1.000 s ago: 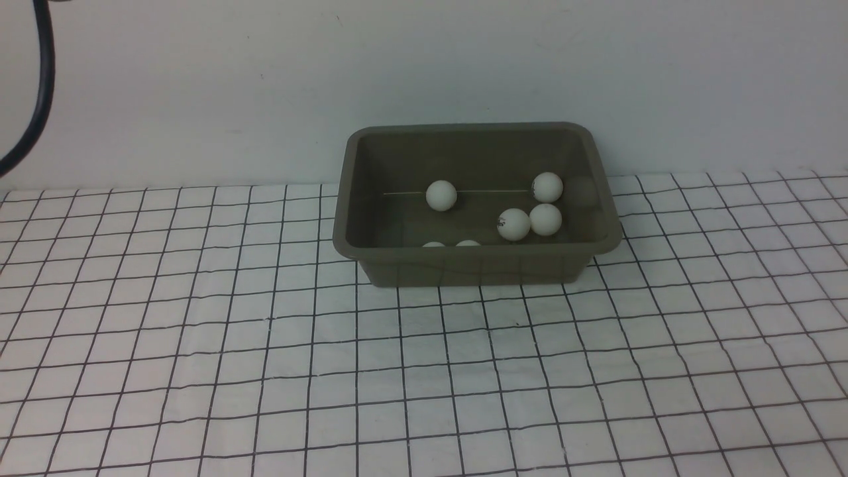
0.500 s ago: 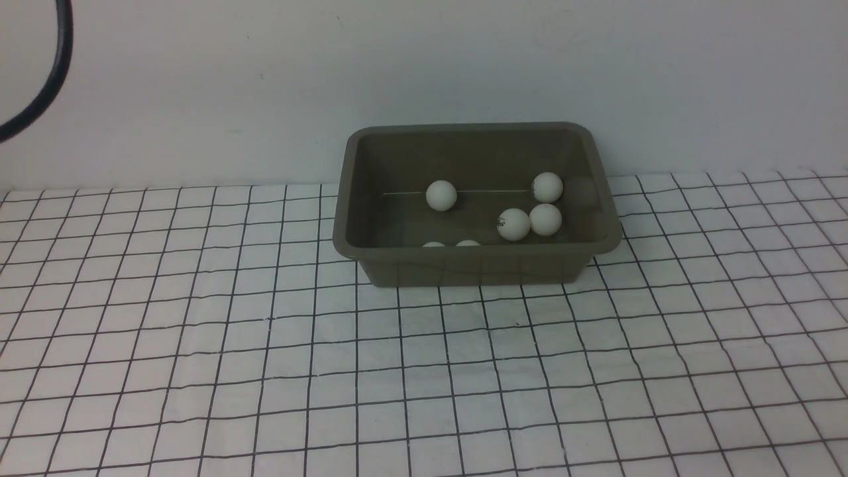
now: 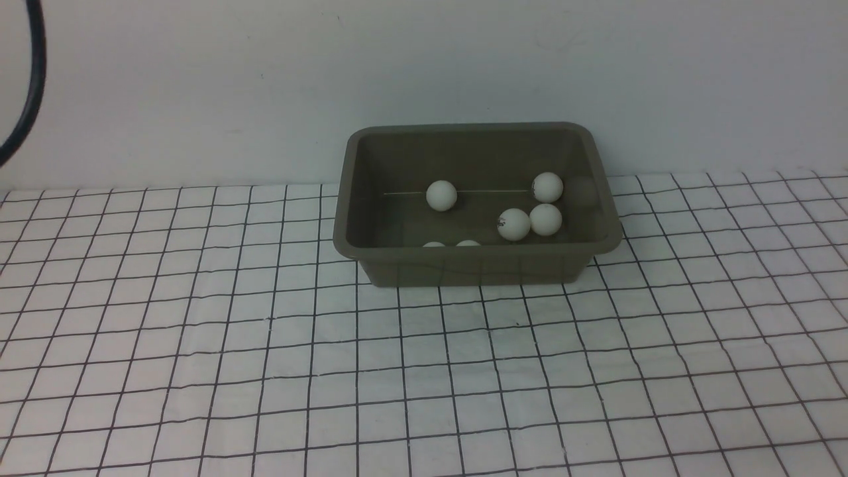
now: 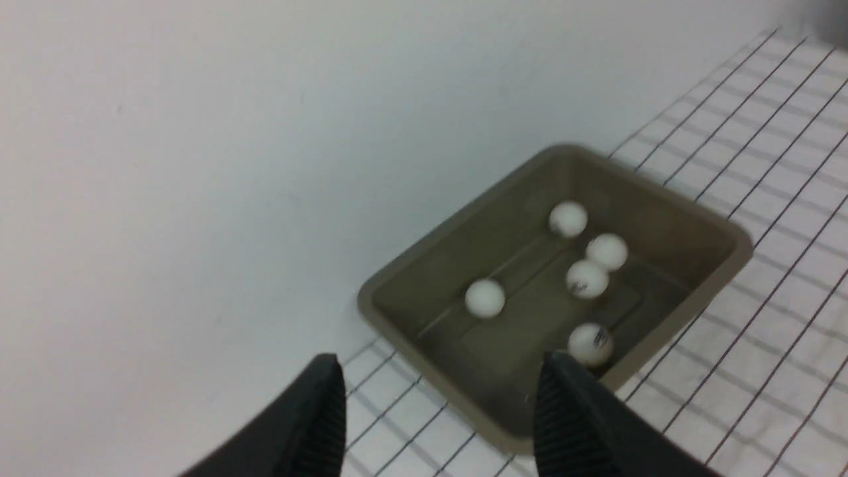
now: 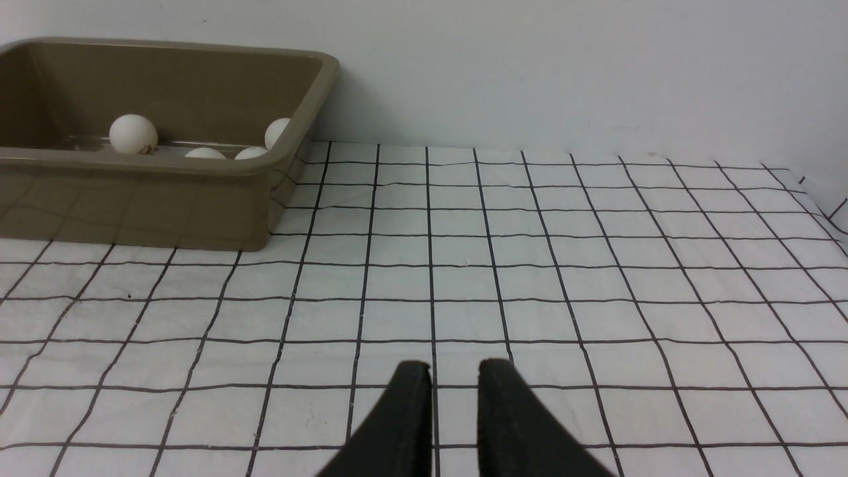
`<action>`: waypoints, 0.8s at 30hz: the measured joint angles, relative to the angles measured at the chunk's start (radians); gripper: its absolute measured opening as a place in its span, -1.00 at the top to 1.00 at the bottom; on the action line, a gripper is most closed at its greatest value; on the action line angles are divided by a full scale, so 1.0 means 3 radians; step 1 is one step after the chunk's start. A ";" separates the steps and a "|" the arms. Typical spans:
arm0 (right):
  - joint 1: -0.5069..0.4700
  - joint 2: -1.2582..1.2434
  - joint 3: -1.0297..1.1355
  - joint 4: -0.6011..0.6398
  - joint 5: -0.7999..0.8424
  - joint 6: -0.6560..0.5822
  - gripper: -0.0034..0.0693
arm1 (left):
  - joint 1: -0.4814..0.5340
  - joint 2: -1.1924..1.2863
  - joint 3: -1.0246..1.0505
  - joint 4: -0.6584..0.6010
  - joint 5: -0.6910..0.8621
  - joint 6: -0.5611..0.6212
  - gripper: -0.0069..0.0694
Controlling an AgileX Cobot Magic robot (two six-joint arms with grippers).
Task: Put the table tennis balls into the box on the white checkered tablecloth.
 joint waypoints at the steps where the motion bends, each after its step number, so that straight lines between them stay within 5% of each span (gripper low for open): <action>1: 0.0000 0.0000 0.0000 0.0000 0.0000 0.0000 0.64 | 0.0014 -0.0027 0.0000 0.0142 0.0029 -0.0094 -0.10; 12: 0.0000 0.0000 0.0000 0.0000 0.0000 0.0000 0.64 | 0.0084 -0.0659 0.0007 0.1217 0.0401 -0.1030 -0.10; 24: 0.0000 0.0000 0.0000 0.0000 0.0000 0.0000 0.64 | 0.0084 -0.1755 0.0646 0.1577 0.0241 -0.1413 -0.10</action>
